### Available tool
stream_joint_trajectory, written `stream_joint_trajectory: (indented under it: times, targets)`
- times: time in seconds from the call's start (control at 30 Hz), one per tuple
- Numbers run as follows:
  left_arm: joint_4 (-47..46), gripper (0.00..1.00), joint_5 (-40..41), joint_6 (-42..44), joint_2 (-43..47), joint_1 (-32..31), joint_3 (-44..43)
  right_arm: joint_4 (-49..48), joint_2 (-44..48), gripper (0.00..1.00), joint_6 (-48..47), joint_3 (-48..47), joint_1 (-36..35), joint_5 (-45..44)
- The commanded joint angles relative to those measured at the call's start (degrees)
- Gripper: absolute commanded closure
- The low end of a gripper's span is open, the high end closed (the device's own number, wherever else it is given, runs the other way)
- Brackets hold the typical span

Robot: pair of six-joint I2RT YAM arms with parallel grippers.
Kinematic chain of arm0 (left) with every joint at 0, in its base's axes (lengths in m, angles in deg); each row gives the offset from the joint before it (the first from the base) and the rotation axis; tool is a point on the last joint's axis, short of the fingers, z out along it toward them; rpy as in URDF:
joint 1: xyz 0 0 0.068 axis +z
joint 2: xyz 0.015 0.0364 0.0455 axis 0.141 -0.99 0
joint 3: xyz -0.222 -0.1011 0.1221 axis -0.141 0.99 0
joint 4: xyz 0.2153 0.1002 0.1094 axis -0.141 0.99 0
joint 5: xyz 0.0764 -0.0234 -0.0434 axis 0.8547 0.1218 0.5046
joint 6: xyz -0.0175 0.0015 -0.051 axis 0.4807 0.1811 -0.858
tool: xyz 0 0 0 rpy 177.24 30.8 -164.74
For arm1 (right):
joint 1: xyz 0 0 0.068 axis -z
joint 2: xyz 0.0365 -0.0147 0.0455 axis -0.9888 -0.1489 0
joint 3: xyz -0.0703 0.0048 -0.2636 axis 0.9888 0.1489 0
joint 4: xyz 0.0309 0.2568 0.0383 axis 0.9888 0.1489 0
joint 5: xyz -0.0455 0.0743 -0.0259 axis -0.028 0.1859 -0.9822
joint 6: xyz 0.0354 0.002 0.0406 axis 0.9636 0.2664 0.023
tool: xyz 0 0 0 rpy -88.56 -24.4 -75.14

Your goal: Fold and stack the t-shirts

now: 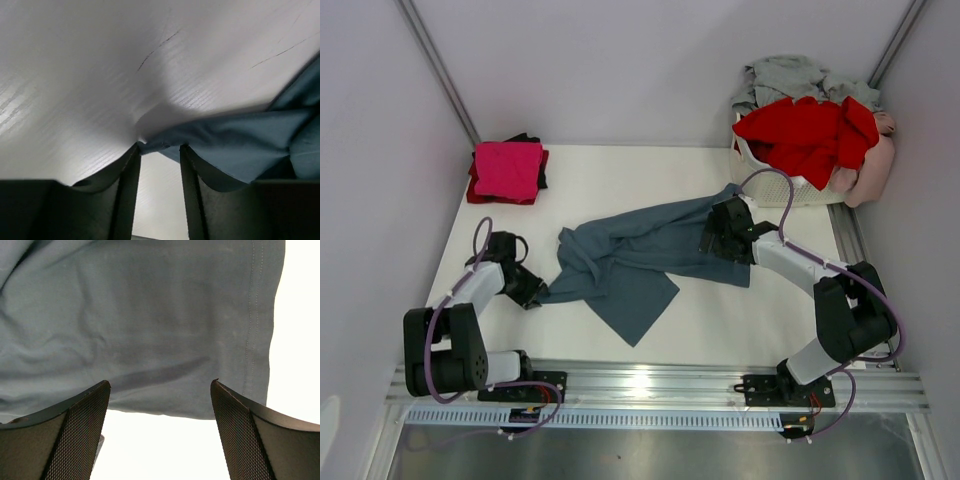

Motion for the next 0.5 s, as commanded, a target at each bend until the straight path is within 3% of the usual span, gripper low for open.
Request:
stream_joint_trajectory:
  times: [0.0,0.23,0.33,0.47]
  targets:
    - [-3.6,0.63,-3.3,0.7,-0.5,0.4,-0.4,-1.9,1.5,0.15,-0.5,0.2,-0.3,0.0]
    - [-3.0,0.88,-3.1,1.8,-1.8,0.5,-2.0,-2.0,1.4,0.15,0.0,0.6,-0.3,0.2]
    - [-1.7,0.90,-2.1,2.6,-2.5,0.4,-3.8,-2.2,1.4,0.15,0.2,0.6,-0.3,0.5]
    - [1.6,0.82,1.8,3.6,-2.6,0.5,-6.6,-2.4,1.5,0.15,0.3,1.0,-0.3,0.5]
